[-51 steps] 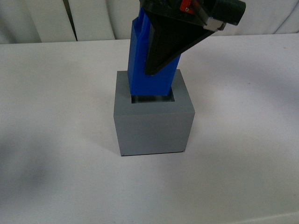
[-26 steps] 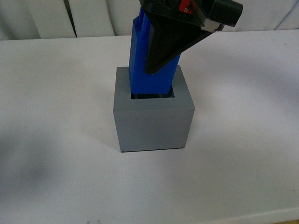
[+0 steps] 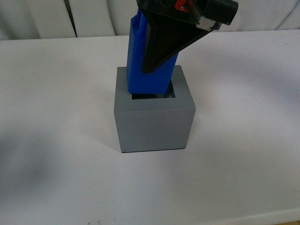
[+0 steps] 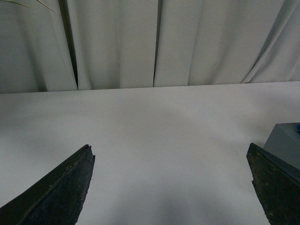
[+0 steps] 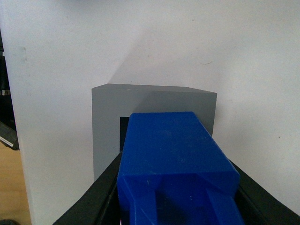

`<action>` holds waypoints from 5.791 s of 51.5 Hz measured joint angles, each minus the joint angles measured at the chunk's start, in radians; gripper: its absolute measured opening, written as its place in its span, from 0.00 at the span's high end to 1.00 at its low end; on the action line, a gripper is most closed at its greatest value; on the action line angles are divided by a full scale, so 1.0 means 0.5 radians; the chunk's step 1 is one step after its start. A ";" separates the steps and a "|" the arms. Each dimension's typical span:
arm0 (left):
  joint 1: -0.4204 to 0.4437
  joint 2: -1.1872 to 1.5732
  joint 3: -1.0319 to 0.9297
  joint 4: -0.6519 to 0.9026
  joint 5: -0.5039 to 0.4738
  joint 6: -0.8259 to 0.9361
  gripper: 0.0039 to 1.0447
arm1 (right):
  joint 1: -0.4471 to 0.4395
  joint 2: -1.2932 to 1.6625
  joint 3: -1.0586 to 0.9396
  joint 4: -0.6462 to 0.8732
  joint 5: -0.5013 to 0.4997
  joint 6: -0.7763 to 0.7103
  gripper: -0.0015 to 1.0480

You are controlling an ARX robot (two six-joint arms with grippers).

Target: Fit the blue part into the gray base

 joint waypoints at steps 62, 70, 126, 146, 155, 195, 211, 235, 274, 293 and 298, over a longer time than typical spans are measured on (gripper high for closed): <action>0.000 0.000 0.000 0.000 -0.001 0.001 0.06 | -0.011 0.027 0.004 -0.088 0.059 -0.036 0.55; 0.000 0.000 0.000 0.000 0.000 0.000 0.06 | -0.018 0.039 0.000 -0.090 0.061 -0.049 0.55; 0.000 -0.001 0.000 0.000 0.000 0.001 0.06 | -0.375 -0.546 -0.435 0.301 -0.658 0.106 0.07; 0.000 0.000 0.000 0.000 0.000 0.001 0.06 | -0.864 -1.236 -1.932 2.305 -0.747 1.379 0.07; 0.000 0.000 0.000 0.000 -0.001 0.001 0.06 | -0.860 -1.236 -1.952 2.320 -0.755 1.471 0.07; 0.000 0.000 0.000 0.000 0.000 0.001 0.06 | -0.993 -2.055 -3.323 3.811 0.600 2.299 0.98; 0.000 0.000 0.000 0.000 0.000 0.001 0.06 | -1.099 -2.387 -3.507 3.658 0.511 2.303 0.98; 0.000 0.000 0.000 0.000 -0.001 0.001 0.06 | -1.100 -2.772 -3.693 3.458 0.505 2.305 0.98; 0.000 0.000 0.000 0.000 0.000 0.001 0.06 | -1.100 -3.506 -3.694 2.770 0.501 2.306 0.98; 0.000 0.000 0.000 0.000 0.000 0.001 0.06 | -1.100 -3.768 -3.692 2.469 0.501 2.306 0.98; 0.000 0.000 0.000 0.000 -0.001 0.000 0.06 | -1.099 -3.948 -3.693 2.281 0.499 2.306 0.98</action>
